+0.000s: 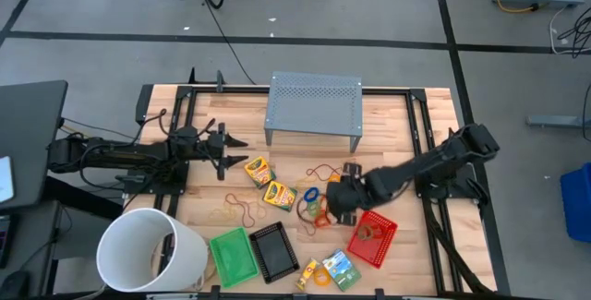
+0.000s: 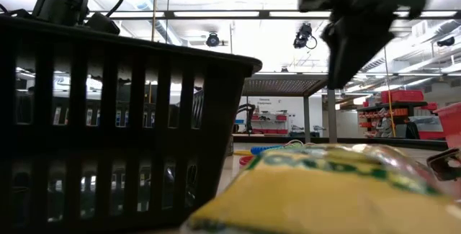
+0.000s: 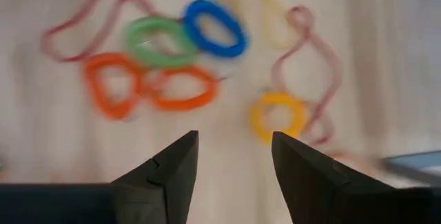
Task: Pick & Place Office Desk Supplies
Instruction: Put the yellow spring keychain into the red bin, then put the orange spring keychain into the red bin
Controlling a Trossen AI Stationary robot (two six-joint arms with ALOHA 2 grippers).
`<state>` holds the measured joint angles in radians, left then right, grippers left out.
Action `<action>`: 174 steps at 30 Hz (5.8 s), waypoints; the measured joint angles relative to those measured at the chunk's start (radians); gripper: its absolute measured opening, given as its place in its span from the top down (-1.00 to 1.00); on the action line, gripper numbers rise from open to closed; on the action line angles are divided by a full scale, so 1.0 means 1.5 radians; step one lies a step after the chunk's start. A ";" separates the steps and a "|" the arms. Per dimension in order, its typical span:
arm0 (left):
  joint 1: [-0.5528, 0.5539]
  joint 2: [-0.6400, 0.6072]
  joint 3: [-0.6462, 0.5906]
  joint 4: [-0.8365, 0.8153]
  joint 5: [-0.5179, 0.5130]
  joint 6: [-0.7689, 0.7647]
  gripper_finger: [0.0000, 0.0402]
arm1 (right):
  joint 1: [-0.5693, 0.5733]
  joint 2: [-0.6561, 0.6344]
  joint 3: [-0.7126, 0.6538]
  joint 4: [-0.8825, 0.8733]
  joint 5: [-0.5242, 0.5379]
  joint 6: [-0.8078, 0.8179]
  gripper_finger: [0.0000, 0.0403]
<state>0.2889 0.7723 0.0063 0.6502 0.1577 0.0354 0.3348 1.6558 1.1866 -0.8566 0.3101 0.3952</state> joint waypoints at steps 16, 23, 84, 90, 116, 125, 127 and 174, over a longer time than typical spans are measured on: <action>0.000 0.000 0.000 0.023 0.000 0.011 -0.01 | -0.122 0.000 -0.153 0.196 -0.145 -0.176 0.05; 0.000 0.000 0.000 0.024 0.000 0.011 -0.01 | -0.145 0.000 -0.194 0.249 -0.155 -0.199 0.05; 0.000 0.000 0.000 0.022 -0.008 0.012 -0.01 | 0.121 0.056 0.131 -0.169 -0.340 0.229 0.99; 0.000 0.000 0.000 0.022 -0.008 0.012 -0.01 | 0.143 0.057 0.115 -0.083 -0.371 0.277 0.99; 0.000 0.000 0.000 0.023 -0.007 0.012 -0.01 | 0.159 0.057 -0.033 0.030 -0.436 0.428 0.12; 0.000 0.000 0.000 0.023 -0.007 0.012 -0.01 | 0.144 0.046 0.044 0.004 -0.383 0.402 0.11; 0.000 0.000 0.000 0.023 -0.007 0.012 -0.01 | 0.139 0.046 0.062 0.013 -0.340 0.368 0.12; 0.000 0.000 0.000 0.048 -0.015 0.024 -0.01 | 0.076 0.231 0.053 0.134 -0.147 -0.170 0.82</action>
<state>0.2889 0.7723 0.0065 0.7220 0.1347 0.0714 0.4493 2.0029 1.2659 -0.6563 0.0901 0.1400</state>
